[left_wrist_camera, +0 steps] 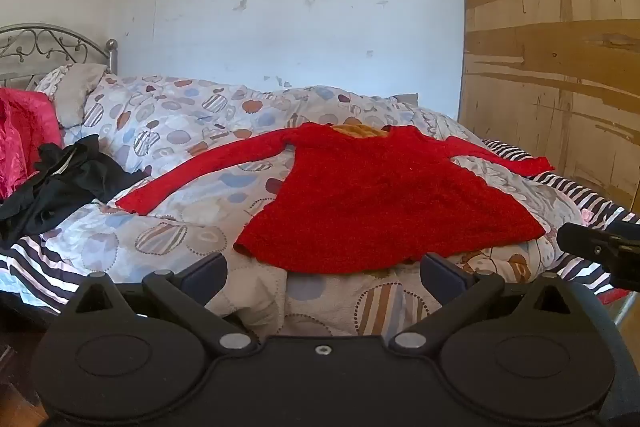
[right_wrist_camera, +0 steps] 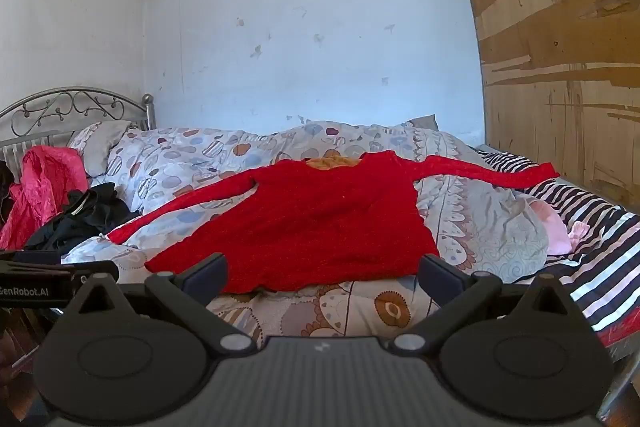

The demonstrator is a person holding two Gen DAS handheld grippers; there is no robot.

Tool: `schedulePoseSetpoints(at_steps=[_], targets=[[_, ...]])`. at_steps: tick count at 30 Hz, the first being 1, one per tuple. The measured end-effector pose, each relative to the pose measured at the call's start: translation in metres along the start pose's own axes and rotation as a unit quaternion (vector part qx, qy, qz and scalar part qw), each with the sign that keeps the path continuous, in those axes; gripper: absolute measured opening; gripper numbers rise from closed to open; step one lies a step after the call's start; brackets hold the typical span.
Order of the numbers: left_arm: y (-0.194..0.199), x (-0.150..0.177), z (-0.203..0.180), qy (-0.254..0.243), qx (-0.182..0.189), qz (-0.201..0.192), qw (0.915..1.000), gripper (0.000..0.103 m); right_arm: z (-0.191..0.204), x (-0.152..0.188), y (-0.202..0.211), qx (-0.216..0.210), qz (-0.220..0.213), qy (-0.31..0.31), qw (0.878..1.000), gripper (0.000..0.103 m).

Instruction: Fold small clothes

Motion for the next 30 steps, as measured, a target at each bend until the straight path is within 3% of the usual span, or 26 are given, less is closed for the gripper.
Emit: schedulePoseSetpoints(at_steps=[30], targets=[[0.0033,-0.0008,0.0037,0.002,0.001,0.002,1.0,0.102,0.0003,0.0006,-0.0003,0.0,0.001,-0.003,1.0,0.103]])
Point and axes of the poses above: each gripper's, at about its wrist camera, not at the fingertips, and y roughly against the way its jaws point, z to its left, x to its underside, the point moved 6 cm from there along -y, roughly the way its jaws point, and after that the axes turned 5 degrees about y, right-handed, at the moved point
